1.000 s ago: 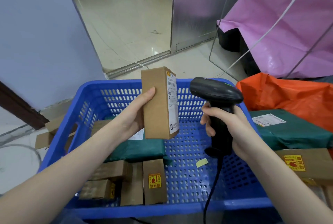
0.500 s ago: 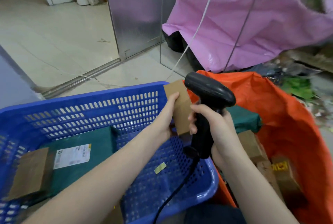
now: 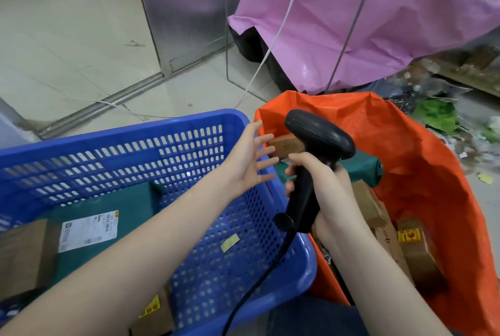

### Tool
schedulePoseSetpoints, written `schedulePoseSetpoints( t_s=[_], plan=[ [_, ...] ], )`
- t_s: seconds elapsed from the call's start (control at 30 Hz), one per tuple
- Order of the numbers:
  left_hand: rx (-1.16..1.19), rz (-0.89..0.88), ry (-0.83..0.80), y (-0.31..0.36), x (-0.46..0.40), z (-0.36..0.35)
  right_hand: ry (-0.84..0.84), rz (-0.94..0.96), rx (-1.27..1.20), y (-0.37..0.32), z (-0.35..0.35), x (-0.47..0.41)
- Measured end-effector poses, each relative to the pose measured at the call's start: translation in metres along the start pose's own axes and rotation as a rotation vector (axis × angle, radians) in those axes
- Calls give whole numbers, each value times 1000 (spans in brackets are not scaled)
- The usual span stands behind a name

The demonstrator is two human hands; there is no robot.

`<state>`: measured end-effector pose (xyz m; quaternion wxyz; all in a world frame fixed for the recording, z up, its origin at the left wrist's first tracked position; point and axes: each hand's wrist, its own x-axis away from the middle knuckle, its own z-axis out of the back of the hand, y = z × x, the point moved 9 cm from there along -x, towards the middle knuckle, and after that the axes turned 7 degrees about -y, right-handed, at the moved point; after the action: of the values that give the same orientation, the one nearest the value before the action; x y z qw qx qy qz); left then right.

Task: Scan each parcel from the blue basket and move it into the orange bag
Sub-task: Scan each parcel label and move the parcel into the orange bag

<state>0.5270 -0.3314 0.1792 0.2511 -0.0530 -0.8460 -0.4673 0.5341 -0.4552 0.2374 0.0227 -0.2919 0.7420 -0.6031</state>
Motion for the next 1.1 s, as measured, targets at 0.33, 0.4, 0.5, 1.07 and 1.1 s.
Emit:
schedulePoseSetpoints(
  t_s=[0.33,0.4,0.5,1.07,1.1],
  plan=[
    [-355,-170,310,37,108,156,-346,44,243,23,-111,8],
    [-389,-190,374,43,135,192,-434,30,302,34,-138,13],
    [-444,-201,501,43,172,245,-556,-16,392,55,-175,23],
    [-533,182,936,-68,238,446,-772,-246,693,175,-255,38],
    [-539,232,939,-78,238,454,-769,-261,694,178,-255,38]
  ],
)
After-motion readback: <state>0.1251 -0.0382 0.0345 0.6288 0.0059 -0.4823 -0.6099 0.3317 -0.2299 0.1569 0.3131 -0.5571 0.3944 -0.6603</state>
